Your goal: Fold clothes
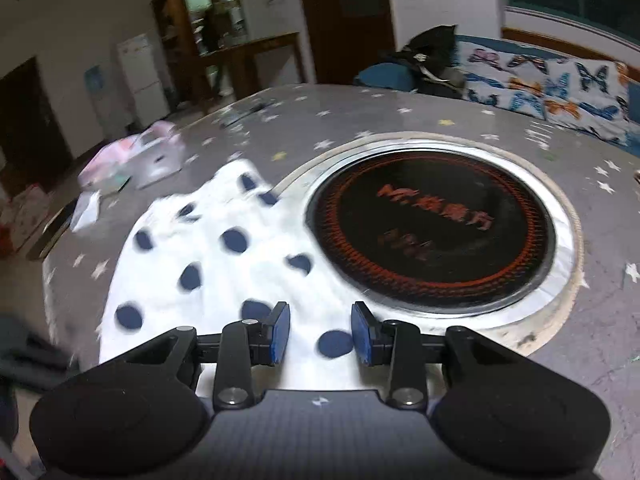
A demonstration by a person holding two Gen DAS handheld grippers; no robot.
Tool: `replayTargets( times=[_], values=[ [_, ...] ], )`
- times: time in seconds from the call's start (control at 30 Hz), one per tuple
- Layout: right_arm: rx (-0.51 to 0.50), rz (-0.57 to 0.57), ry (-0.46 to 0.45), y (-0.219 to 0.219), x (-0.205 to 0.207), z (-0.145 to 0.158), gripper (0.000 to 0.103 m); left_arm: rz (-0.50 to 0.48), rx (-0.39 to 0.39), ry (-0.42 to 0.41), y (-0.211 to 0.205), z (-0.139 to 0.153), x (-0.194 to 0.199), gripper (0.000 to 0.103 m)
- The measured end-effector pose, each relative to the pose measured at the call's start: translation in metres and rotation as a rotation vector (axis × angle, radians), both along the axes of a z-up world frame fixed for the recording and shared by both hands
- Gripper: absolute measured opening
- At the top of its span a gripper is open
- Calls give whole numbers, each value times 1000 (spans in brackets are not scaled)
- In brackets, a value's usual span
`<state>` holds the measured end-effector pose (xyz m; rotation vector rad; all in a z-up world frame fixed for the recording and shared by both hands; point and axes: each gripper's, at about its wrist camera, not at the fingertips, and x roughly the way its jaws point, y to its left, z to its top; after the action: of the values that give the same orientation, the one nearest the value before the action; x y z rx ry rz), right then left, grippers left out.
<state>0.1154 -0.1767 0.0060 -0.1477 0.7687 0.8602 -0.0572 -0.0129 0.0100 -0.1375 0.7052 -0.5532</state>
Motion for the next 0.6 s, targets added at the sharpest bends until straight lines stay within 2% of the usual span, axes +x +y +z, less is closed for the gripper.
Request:
replayTargets(
  times=[0.13,0.3,0.47,0.6],
  values=[
    [29,-41,-27,-16,-3,14,34,-10,-1,-22,0,7,-4,39],
    [14,-38,-61,-42,-27,25,35,-5,-14,-66,2,18,-4,39],
    [-20,-37,-59,-59,-47,17,35,-5,-17,-70,1,18,3,40],
    [-29,-98,-33,-69,-37,3,35,-30,-5,-39,-7,9,7,40]
  ],
)
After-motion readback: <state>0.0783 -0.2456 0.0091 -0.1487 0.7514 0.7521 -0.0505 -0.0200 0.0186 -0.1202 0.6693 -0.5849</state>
